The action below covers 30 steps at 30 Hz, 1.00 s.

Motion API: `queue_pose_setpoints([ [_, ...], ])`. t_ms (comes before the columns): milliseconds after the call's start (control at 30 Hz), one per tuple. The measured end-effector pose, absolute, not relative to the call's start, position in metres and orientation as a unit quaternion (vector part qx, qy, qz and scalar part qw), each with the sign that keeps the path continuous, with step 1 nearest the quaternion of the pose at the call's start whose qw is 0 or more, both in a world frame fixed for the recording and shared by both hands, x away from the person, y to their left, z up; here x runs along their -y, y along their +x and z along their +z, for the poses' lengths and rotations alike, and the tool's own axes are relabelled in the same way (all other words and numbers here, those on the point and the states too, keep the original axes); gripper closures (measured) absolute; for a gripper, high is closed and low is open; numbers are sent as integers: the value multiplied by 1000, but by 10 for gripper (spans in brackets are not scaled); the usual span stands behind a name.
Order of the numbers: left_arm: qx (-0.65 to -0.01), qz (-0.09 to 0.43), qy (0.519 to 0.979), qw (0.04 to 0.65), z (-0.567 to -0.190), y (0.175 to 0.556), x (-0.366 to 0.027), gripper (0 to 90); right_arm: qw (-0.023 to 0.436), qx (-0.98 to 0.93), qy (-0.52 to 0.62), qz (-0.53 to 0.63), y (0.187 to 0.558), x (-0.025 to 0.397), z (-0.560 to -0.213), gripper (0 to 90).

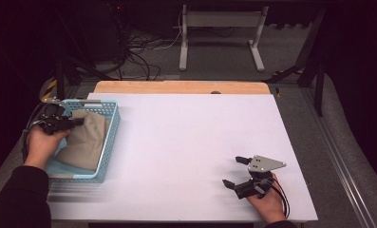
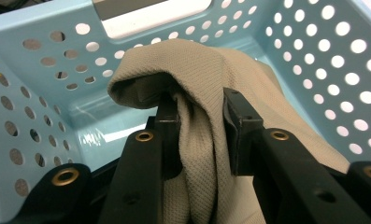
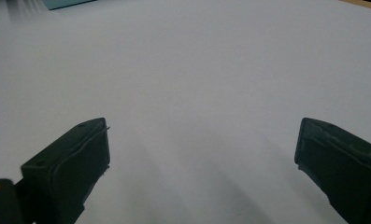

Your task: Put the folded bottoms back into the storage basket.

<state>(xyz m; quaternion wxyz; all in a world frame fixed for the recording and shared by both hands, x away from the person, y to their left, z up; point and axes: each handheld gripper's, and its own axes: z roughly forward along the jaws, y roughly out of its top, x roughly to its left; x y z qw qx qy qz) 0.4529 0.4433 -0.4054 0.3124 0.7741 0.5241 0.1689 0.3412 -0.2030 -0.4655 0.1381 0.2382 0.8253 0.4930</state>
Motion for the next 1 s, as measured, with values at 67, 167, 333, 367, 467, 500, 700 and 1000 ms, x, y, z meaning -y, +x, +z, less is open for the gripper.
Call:
queue_pose_setpoints([
  [67,-525,170,772,315,-406,453,-444,696,138,-825,238,494,341,203,-466,38],
  [167,-520,183,772,315,-403,450,-444,592,138,-825,238,494,341,203,-466,38],
  [333,-517,208,767,319,-399,444,-447,292,137,-825,237,494,341,203,-465,38],
  [367,-517,212,766,318,-398,443,-448,292,137,-825,237,494,341,203,-465,38],
  [467,-524,220,757,322,-394,438,-450,248,139,-826,237,492,341,203,-466,38],
  [500,-525,222,756,322,-393,436,-451,248,139,-826,237,492,341,203,-466,38],
  [700,-521,216,757,329,-387,425,-453,228,138,-826,237,492,341,203,-466,39],
  [1000,-484,176,792,327,-380,406,-446,436,139,-827,236,492,341,203,-466,39],
])
